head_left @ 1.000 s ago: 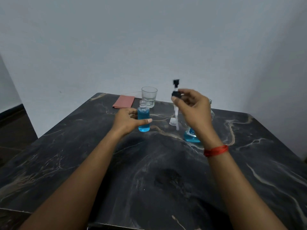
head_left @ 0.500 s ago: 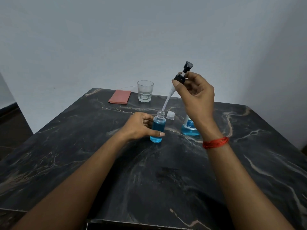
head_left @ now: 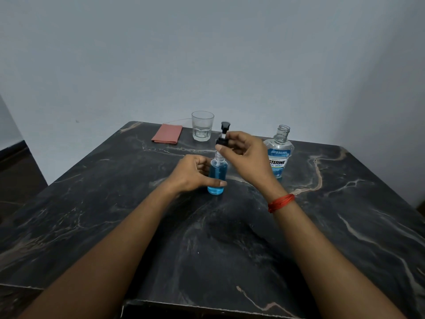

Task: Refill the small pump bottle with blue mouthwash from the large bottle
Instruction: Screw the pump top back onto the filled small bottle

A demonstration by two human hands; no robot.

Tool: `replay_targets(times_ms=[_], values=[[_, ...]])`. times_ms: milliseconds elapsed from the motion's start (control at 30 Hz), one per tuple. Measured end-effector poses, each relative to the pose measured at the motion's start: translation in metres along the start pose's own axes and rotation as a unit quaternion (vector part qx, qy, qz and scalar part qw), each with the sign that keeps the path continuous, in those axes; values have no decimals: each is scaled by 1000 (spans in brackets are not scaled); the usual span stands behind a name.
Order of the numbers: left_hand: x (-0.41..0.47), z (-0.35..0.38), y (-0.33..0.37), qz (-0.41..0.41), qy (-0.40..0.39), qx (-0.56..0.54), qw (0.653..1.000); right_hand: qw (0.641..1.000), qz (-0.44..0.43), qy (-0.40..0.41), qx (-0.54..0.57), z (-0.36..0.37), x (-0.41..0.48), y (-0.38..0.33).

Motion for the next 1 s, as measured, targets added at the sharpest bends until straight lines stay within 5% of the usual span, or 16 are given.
replay_targets(times_ms=[500,1000], values=[[3,-18,-12,-19,82,28,996,999,29,0,-41,-7,1,13],[2,-2,-9,-2,-31,-54,998,992,51,-111,-10,21,2,22]])
Point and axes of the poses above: each hand's wrist, its own x-axis towards the middle knuckle, its own z-axis out of the palm, y = z × x, the point moved 10 cm from there along x, towards the middle knuckle, and after that the axes turned 10 degrees about x, right-handed, at the moved point
